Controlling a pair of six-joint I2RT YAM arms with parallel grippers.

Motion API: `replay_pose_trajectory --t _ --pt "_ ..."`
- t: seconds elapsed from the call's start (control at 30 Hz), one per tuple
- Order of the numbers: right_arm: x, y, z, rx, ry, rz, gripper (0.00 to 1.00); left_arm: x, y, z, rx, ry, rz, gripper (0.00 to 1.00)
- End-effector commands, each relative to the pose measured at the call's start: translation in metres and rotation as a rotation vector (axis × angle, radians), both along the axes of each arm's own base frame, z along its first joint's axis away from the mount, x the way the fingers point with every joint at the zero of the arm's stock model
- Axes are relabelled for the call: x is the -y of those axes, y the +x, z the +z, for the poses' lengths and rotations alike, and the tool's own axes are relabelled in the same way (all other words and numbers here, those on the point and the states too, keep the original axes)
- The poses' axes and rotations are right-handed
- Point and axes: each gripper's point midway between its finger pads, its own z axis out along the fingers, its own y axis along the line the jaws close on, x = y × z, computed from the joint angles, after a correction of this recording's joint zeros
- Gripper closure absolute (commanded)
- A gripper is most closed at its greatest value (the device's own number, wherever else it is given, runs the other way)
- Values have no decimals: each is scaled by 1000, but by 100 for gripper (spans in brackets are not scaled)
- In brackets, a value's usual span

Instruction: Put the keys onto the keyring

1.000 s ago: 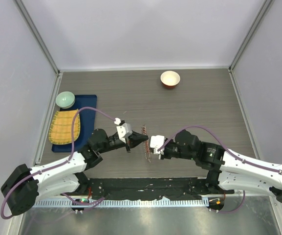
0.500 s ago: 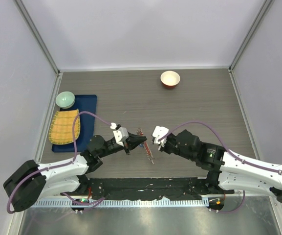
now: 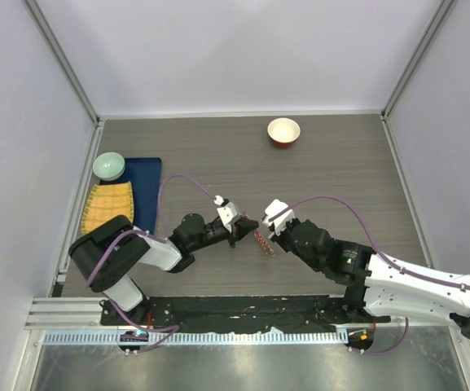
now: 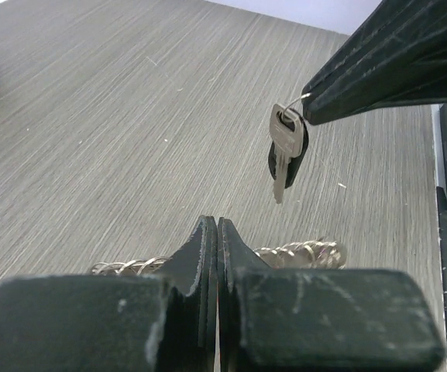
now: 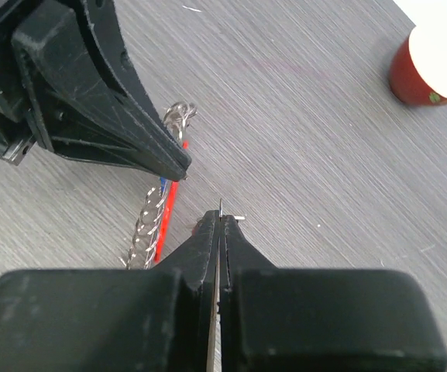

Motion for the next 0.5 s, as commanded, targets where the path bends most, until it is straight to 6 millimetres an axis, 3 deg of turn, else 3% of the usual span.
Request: replay_pose_trajectory --t 0.0,0.07,0.2,0.3,0.47 --pt "19 11 5 -21 56 -149 99 6 11 79 258 -230 21 100" --pt "30 17 -1 -62 53 -208 99 3 12 78 276 -219 37 100" --pt "39 26 -8 -153 93 -246 99 -12 9 98 317 -253 80 100" --pt "45 36 -12 -201 120 -286 99 -25 6 98 343 -242 115 100" --pt "48 55 -46 -343 50 -317 99 -49 -4 100 358 -248 163 100"
